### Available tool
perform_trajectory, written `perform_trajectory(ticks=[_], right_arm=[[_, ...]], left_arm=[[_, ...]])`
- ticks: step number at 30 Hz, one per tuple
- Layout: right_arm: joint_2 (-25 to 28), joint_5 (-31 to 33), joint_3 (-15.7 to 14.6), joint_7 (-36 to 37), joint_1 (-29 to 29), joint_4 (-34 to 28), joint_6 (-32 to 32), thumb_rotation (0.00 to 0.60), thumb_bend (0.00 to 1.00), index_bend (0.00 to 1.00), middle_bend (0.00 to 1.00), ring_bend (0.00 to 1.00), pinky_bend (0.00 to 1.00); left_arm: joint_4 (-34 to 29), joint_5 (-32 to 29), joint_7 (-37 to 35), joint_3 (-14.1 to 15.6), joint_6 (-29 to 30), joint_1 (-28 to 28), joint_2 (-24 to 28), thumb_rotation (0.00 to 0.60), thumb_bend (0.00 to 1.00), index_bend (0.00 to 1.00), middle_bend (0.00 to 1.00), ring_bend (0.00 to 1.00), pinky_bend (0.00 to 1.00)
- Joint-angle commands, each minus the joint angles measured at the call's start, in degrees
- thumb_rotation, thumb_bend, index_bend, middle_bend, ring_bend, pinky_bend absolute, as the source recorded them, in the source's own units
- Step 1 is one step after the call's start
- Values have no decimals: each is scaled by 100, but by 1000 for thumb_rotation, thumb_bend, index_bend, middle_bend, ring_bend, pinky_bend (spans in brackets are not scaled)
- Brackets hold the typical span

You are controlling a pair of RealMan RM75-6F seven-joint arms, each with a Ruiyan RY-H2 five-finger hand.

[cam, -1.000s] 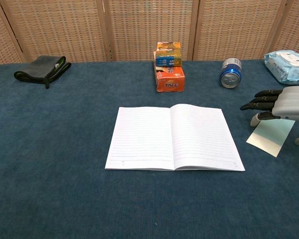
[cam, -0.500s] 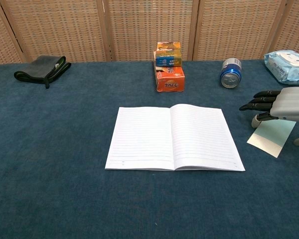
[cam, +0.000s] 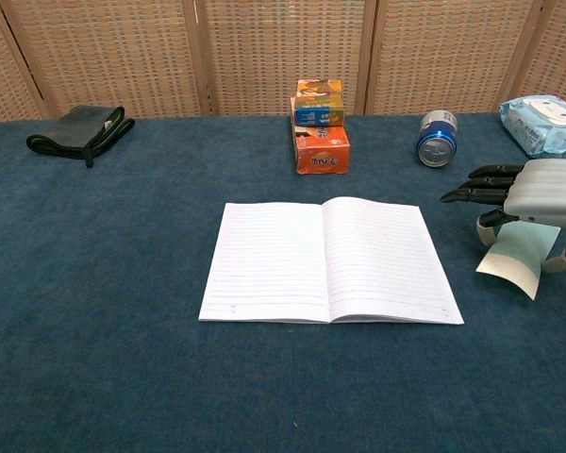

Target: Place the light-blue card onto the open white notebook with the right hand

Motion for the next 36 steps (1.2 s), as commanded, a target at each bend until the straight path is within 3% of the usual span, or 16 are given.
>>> perform_trajectory(ticks=[1,13,19,26,30,36], right_arm=[[37,20,31,-41,17,-35,51,600,234,658,0,0,0],[334,121,366,-362,287,-391,484,600,234,658,0,0,0],[772,-18,693,-1180,954,-1313,556,600,234,658,0,0,2],[1246,-145,990,-2204,1711,-2821,-186,600,235,658,0,0,2],[1177,-394,1106,-2907,2164,-3484,-683,600,238,658,2,0,13],[710,-567,1311,-4140,2622,-3614,-1430,600,240,658,2,0,22]], left_arm=[[1,4,-12,2,2,2,3,600,0,0,0,0,0],[3,-8,-55,-4,-30,-12,27,600,0,0,0,0,0],[5,-35,-88,-9,-76,-28,46,600,0,0,0,0,0],[32,-84,-154,1,-201,-63,70,600,0,0,0,0,0],[90,-248,-153,-50,-285,-103,53,600,0,0,0,0,0],[146,-359,-200,-72,-457,-176,66,600,0,0,0,0,0]])
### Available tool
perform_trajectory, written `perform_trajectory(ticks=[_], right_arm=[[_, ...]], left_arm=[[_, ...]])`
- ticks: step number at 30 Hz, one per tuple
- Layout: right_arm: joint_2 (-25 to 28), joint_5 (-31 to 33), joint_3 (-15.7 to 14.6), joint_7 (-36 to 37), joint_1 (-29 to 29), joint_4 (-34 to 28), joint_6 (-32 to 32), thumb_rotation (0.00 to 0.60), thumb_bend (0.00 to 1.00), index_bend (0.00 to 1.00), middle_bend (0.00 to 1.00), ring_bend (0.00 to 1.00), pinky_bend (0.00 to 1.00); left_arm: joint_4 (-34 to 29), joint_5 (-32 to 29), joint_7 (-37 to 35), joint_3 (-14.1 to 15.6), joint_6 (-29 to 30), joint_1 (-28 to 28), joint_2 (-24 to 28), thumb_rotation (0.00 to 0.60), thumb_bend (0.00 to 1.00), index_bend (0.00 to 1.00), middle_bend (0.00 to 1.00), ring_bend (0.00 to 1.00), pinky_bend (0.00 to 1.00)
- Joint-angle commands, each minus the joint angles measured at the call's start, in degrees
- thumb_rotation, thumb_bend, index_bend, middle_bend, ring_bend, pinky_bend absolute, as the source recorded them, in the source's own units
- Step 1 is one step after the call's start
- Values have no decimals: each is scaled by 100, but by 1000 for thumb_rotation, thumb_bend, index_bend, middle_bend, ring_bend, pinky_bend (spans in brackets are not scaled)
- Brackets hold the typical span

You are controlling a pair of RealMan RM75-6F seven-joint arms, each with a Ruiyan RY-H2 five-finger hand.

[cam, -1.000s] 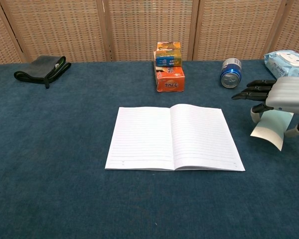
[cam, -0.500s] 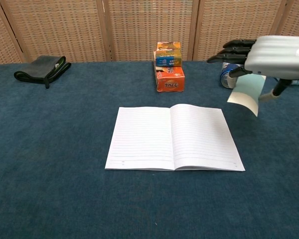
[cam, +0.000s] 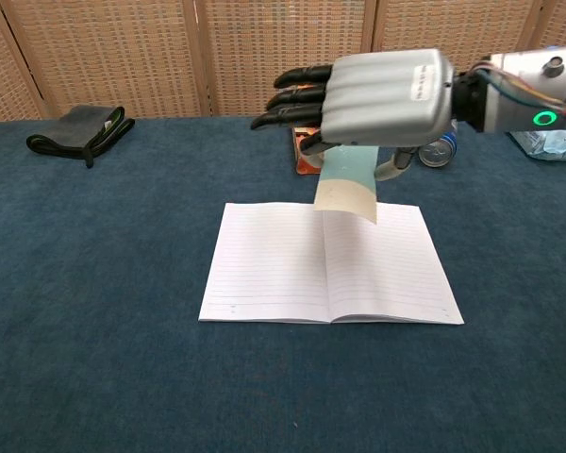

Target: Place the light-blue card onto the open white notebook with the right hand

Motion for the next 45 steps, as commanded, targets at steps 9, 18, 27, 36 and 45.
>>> perform_trajectory(ticks=[9,18,27,36,45], right_arm=[[-763,-295,120,-1172,622,66,-989,600,247,658,2,0,43],[-845,-352,-82,-1370,616,107,-1083,600,247,651,2,0,52],[-981,-172,-49,-1647,499,16,-1183,600,247,613,2,0,53],[-1140,128,63,-1811,410,95,-1380,600,236,441,0,0,52],[-931,534,255,-2068,324,-412,-1630,600,138,1,0,0,53]], left_arm=[[62,17,-203,10,-133,-34,65,600,0,0,0,0,0],[132,39,-376,19,-235,-58,112,600,0,0,0,0,0],[103,69,-337,44,-259,-85,111,600,0,0,0,0,0],[88,57,-312,53,-250,-91,102,600,0,0,0,0,0],[95,47,-325,57,-242,-88,104,600,0,0,0,0,0]])
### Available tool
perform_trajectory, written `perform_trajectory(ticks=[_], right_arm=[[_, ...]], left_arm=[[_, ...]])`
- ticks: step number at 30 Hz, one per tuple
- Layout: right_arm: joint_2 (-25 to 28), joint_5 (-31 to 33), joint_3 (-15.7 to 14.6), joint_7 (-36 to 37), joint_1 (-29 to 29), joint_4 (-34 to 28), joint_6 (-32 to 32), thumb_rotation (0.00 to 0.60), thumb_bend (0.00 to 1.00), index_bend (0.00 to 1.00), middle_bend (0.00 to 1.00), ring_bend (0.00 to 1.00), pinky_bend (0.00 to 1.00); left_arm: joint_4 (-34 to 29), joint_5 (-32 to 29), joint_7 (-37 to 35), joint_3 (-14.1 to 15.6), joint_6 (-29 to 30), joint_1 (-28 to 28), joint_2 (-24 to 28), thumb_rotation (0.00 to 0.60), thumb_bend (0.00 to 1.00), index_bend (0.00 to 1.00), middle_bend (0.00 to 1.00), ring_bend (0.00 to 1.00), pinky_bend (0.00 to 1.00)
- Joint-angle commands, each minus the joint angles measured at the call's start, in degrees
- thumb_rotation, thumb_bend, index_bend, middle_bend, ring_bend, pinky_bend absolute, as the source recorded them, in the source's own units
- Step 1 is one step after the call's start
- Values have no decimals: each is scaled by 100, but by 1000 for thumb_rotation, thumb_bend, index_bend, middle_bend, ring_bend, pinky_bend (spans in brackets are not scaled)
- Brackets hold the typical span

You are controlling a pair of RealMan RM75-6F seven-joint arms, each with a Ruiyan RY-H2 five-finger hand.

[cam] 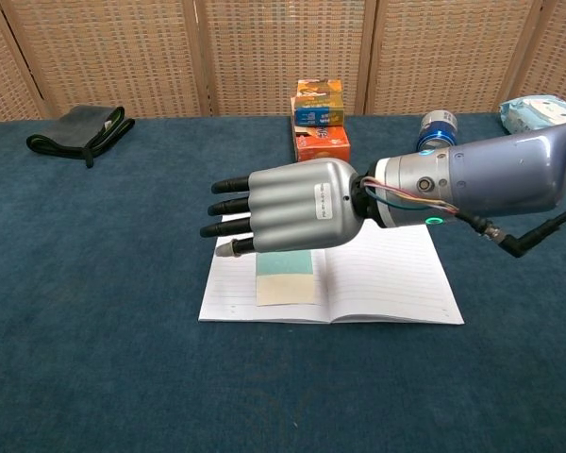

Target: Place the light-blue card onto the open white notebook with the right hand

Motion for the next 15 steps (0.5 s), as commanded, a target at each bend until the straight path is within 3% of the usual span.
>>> perform_trajectory(ticks=[1,4,6,10,11,15], right_arm=[[143,120,50,-95,-55,-274,-48,600,131,0,0,0,53],[270,152,87,-129,-126,-487,91,600,161,0,0,0,52],[325,165,112,-80,-172,-575,215,600,276,0,0,0,52],[492,345,174,490,-337,-884,539,600,894,0,0,0,52],[549,464,191,798,-392,-1008,590,600,981,0,0,0,52],[717,1410,393,2081,-665,-1576,467,600,1000,0,0,0,5]], left_arm=[[-8,16,7,8,7,1,0,600,0,0,0,0,0],[-16,39,-1,15,29,11,4,600,0,0,0,0,0],[-12,40,-12,16,28,12,5,600,0,0,0,0,0],[-3,39,-43,15,23,14,11,600,0,0,0,0,0],[-4,43,-54,15,23,15,12,600,0,0,0,0,0],[-12,83,-88,23,27,18,25,600,0,0,0,0,0]])
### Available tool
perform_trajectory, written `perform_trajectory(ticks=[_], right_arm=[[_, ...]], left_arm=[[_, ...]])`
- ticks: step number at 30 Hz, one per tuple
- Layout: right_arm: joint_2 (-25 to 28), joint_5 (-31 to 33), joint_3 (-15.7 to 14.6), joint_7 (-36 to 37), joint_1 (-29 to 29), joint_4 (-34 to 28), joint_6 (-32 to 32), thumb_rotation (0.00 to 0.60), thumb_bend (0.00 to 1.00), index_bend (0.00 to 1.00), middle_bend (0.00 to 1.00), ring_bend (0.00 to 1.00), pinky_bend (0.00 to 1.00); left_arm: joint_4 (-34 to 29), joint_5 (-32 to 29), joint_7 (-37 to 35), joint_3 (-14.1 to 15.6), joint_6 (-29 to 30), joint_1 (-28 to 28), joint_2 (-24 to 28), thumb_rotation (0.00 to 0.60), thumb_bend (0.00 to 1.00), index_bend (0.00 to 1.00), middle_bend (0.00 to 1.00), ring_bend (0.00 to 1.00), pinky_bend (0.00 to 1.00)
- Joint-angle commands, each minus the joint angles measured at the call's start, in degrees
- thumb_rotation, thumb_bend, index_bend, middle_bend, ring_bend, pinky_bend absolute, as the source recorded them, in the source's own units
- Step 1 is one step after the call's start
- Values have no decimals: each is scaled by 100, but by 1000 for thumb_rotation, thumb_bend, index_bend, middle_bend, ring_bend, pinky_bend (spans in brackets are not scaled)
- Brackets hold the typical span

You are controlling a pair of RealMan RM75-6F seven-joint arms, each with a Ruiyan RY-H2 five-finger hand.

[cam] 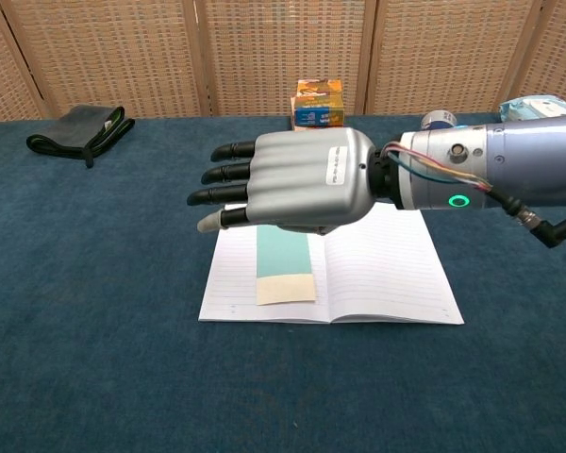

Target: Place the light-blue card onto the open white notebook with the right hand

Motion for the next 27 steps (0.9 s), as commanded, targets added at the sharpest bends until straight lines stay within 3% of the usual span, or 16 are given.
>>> perform_trajectory(ticks=[1,4,6,13,27], right_arm=[[324,1301,279,1551,-347,-850,-238,600,1000,0,0,0,0],[661,2246,422,1919,-316,-1359,-951,600,1000,0,0,0,0],[636,2856,399,1907,-251,-1299,-1390,600,1000,0,0,0,0],[387,4011,315,1484,23,-1077,-1802,600,1000,0,0,0,0],[2,4655,64,766,355,-717,-1537,600,1000,0,0,0,0]], left_arm=[[-6,30,-18,8,9,5,9,600,0,0,0,0,0],[-14,74,-43,17,31,15,21,600,0,0,0,0,0],[-14,90,-45,20,28,11,30,600,0,0,0,0,0],[0,84,-122,15,6,10,49,600,0,0,0,0,0],[-4,66,-115,14,-29,-12,48,600,0,0,0,0,0]])
